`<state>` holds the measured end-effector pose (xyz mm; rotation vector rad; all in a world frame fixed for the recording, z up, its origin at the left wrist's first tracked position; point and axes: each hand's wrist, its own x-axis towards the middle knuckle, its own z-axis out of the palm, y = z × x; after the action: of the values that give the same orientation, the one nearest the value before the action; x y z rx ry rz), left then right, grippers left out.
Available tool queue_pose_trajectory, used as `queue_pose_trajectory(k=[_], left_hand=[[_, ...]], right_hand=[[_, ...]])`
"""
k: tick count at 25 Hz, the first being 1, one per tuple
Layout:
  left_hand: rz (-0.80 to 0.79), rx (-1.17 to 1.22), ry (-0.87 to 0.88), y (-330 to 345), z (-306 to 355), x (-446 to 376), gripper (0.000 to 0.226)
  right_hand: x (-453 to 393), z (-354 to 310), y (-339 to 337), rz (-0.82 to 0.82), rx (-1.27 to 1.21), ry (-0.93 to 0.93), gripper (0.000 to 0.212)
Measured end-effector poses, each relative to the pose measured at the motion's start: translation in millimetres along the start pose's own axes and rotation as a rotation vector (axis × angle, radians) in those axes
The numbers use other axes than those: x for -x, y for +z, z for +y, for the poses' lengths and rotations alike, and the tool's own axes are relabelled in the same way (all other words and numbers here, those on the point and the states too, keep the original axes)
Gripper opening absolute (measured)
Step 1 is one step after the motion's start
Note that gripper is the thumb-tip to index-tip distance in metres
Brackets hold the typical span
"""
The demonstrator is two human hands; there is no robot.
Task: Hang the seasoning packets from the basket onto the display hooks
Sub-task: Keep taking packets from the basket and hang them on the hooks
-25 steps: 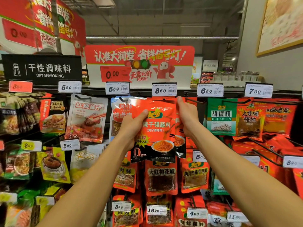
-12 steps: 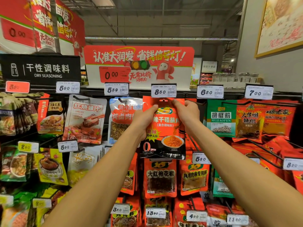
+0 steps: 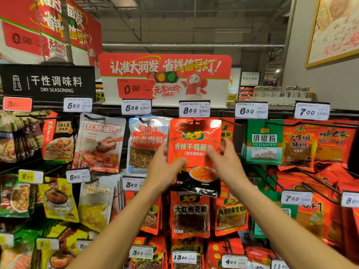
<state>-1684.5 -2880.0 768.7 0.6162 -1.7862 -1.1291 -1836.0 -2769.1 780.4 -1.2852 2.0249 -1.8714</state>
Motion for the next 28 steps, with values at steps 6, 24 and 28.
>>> queue_pose_trajectory(k=[6, 24, 28], left_hand=[[0.063, -0.243, -0.036, 30.3, -0.8, -47.8, 0.047], [0.037, 0.139, -0.156, -15.7, -15.0, 25.8, 0.017], [0.045, 0.215, -0.348, -4.3, -65.8, 96.9, 0.018]], right_hand=[[-50.9, 8.4, 30.1, 0.013, 0.228, 0.076, 0.058], [13.6, 43.5, -44.5, 0.04, -0.329, 0.155, 0.017], [85.3, 88.5, -68.1, -0.043, -0.395, 0.279, 0.021]])
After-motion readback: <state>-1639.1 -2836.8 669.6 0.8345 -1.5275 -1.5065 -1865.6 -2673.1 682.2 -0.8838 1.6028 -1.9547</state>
